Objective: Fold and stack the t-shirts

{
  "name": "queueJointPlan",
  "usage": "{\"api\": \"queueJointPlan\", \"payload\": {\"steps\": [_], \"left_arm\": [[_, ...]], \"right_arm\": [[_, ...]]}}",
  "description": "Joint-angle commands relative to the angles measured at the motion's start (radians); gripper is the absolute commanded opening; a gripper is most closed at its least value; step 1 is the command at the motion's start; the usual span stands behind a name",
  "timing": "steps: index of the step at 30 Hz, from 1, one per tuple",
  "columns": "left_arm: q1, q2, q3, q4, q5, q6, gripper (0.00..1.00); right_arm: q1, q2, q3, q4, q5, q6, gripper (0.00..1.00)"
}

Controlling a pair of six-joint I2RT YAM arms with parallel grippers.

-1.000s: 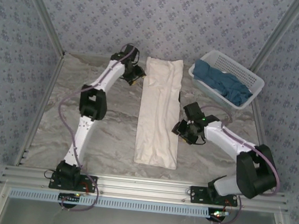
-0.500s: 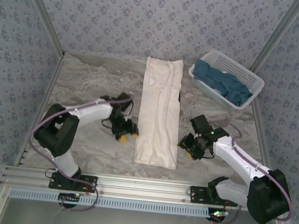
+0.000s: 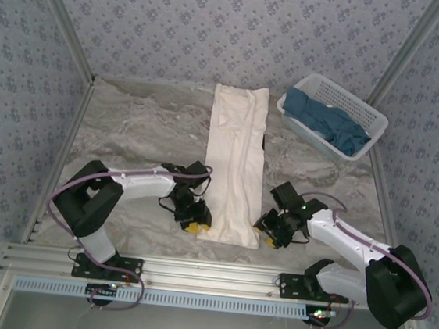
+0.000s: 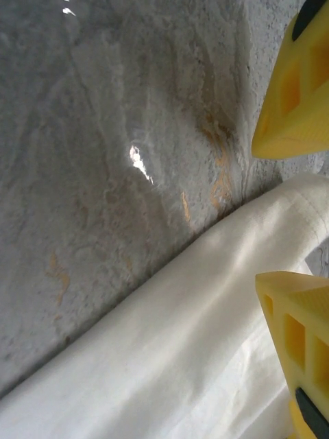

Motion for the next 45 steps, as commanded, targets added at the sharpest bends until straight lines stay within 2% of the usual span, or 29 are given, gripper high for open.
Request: {"api": "queueJointPlan", "payload": {"steps": [1,8,14,17,22,27,34,38,42,45], "left_arm": [[-0.011,0.021,-0.018,-0.039,-0.007,0.002,0.33],[-0.029,0.016,-0.040,-0.060,-0.036,0.012,0.31],[-0.049,0.039,-0.050,-0.007,-0.039,-0.022,0.25],[-0.054,0.049,-0.051,0.013,-0.043,-0.033,0.22],[-0.054,0.043,-0.056,0.018,-0.050,-0.038,0.15],[-0.058,-0.019,-0.084,0.003,-0.052,-0.036,0.01],[-0.090,-0.157,-0.114,-0.046,-0.014,-0.027,0.00],[-0.090,-0.249,-0.092,-0.057,-0.037,-0.050,0.00],[-0.069,-0.264,-0.024,-0.056,-0.079,-0.074,0.00],[-0.020,-0.256,0.018,-0.041,-0.097,-0.090,0.00]], "right_arm": [[0.022,0.006,-0.011,-0.009,-0.009,0.039,0.48],[0.063,0.029,-0.013,-0.004,-0.023,0.049,0.46],[0.088,0.067,-0.010,0.029,-0.025,0.054,0.45],[0.094,0.094,-0.029,0.086,-0.022,0.066,0.41],[0.115,0.152,-0.011,0.132,-0.008,0.085,0.28],[0.133,0.125,0.018,0.067,0.045,0.074,0.00],[0.144,-0.006,0.044,-0.125,0.022,0.026,0.00],[0.144,-0.071,0.099,-0.212,0.028,0.027,0.00],[0.128,-0.048,0.175,-0.232,0.044,0.006,0.00],[0.101,0.002,0.259,-0.251,0.077,-0.038,0.00]]}}
